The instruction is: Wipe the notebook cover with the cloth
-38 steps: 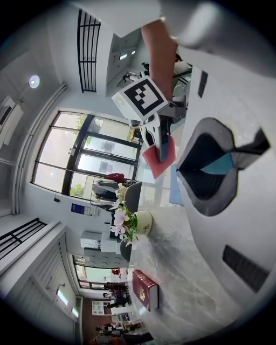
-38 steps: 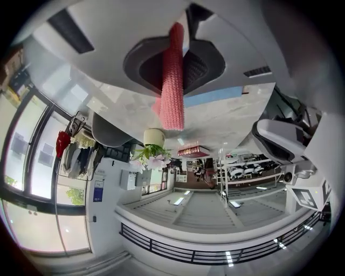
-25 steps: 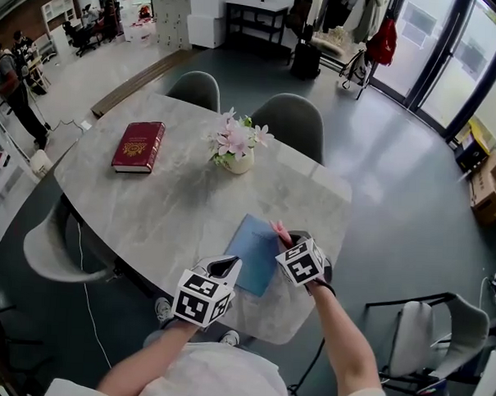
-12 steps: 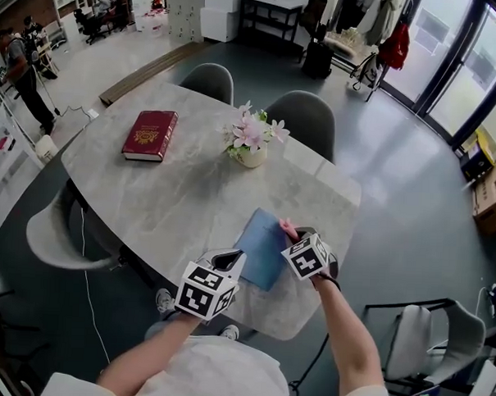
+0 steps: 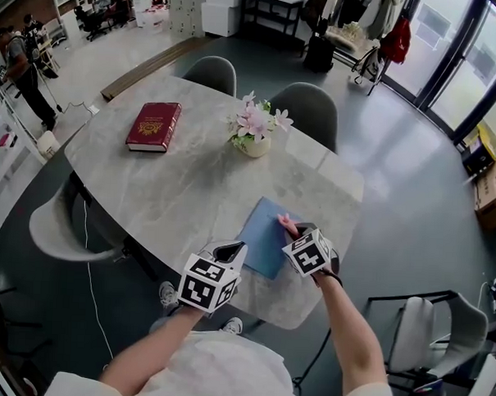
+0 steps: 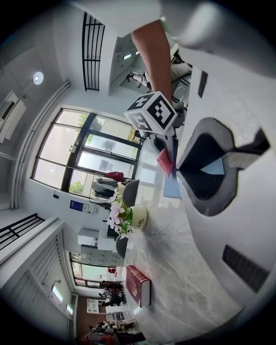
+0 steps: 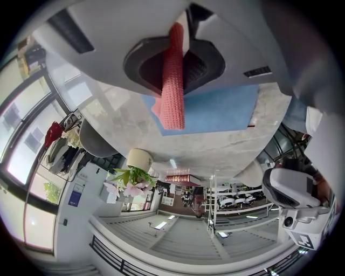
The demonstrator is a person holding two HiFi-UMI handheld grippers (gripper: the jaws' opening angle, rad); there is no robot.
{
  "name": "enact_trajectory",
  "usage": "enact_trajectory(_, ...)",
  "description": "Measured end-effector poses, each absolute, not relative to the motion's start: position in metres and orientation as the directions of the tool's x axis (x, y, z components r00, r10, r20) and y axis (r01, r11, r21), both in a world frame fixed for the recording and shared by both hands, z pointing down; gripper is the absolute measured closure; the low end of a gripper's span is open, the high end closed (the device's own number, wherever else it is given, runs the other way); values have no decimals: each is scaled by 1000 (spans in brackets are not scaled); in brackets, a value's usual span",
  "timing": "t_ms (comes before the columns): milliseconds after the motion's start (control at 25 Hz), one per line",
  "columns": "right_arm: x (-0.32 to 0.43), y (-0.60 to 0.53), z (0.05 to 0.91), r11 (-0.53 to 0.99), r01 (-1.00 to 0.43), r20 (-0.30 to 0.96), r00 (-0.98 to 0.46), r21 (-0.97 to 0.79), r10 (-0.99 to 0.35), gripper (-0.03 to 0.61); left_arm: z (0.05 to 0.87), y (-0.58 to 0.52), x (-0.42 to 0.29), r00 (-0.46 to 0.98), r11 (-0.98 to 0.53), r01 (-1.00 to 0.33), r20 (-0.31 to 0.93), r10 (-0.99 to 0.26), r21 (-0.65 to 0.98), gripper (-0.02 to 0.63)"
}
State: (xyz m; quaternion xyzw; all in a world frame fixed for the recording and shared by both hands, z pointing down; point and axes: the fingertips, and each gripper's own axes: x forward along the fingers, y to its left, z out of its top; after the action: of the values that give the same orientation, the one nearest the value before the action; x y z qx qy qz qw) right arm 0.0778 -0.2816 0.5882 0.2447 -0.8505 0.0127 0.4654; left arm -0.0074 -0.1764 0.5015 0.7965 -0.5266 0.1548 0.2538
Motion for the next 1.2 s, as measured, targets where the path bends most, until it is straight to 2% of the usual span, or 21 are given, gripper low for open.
enact_trajectory(1200,64,-171,589,935,-341,783,-553,96,-283,563,505,-169,6,418,-325,-907,489,-766,267,607)
